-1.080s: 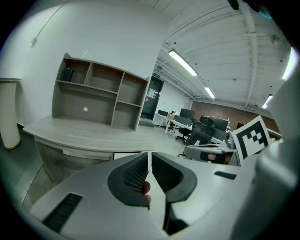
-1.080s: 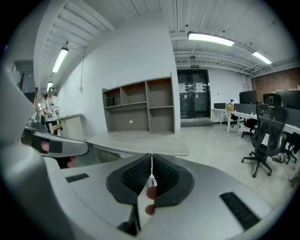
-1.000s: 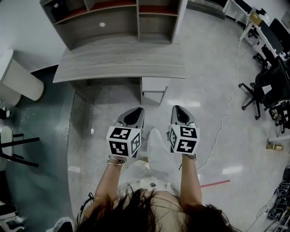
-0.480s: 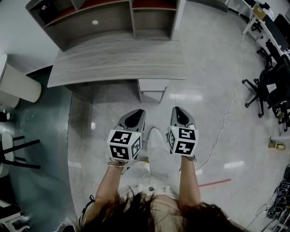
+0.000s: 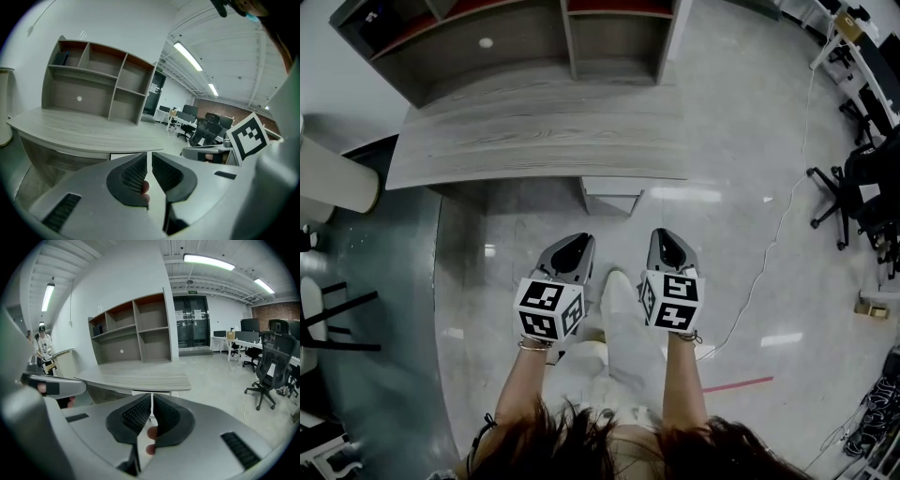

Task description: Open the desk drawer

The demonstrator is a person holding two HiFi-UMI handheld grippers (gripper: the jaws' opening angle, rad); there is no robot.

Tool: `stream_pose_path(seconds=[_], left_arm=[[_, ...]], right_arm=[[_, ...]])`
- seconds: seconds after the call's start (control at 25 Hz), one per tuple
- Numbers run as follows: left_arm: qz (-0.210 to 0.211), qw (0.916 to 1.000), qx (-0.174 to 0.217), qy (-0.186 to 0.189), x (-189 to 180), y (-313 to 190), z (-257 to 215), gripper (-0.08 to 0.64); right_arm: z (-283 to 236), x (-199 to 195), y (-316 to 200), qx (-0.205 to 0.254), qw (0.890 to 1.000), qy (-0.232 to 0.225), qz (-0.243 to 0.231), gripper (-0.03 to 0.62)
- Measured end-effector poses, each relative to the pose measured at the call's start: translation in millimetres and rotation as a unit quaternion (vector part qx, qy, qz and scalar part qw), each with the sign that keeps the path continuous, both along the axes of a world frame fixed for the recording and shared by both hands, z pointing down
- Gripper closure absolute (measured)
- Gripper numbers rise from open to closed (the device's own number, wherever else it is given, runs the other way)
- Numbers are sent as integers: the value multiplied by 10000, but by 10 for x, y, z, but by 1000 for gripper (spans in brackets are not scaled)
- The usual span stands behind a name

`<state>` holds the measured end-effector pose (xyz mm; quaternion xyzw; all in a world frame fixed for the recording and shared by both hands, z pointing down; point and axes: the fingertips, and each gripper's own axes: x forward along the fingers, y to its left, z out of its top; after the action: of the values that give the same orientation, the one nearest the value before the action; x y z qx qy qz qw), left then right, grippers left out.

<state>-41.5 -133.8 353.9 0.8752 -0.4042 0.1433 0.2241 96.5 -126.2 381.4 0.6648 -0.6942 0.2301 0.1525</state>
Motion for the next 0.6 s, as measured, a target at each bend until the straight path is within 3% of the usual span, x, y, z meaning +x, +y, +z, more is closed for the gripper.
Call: stream_pose_path(seconds=[0.6], left_arm=[[-243, 9994, -199, -172, -104, -517, 543, 528]], right_arm=[[574, 55, -497, -499, 9987, -9, -125, 566]])
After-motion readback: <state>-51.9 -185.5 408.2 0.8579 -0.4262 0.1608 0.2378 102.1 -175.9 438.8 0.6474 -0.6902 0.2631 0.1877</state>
